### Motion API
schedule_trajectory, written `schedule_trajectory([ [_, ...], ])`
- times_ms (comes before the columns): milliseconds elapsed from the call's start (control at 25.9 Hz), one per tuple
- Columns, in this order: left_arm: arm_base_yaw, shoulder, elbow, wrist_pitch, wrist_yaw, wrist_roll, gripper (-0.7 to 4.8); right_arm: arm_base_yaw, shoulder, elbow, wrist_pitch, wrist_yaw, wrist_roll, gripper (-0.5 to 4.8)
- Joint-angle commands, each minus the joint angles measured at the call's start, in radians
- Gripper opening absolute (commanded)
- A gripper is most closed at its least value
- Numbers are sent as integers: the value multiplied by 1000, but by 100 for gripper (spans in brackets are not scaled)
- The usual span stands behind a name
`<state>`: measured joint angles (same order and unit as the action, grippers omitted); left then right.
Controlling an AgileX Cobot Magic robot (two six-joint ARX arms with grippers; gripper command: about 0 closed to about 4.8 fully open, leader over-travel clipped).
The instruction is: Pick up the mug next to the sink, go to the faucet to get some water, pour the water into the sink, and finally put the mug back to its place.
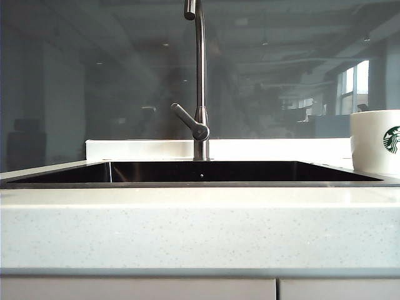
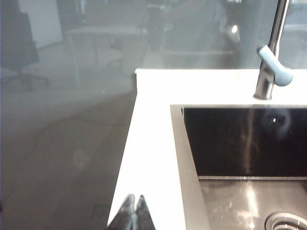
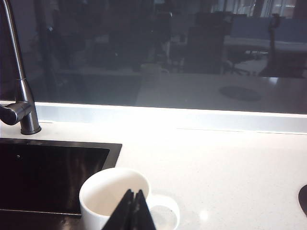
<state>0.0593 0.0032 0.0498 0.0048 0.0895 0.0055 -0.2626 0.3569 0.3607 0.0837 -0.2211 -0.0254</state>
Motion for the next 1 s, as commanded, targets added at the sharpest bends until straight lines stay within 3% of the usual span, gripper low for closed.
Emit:
schedule_trajectory([
  [39, 0, 0, -24, 32, 0, -2, -3, 0, 0, 3, 15, -3, 3, -1],
  [1005, -4, 0, -40, 63, -22, -6, -3, 0, 0, 3, 15, -3, 3, -1],
])
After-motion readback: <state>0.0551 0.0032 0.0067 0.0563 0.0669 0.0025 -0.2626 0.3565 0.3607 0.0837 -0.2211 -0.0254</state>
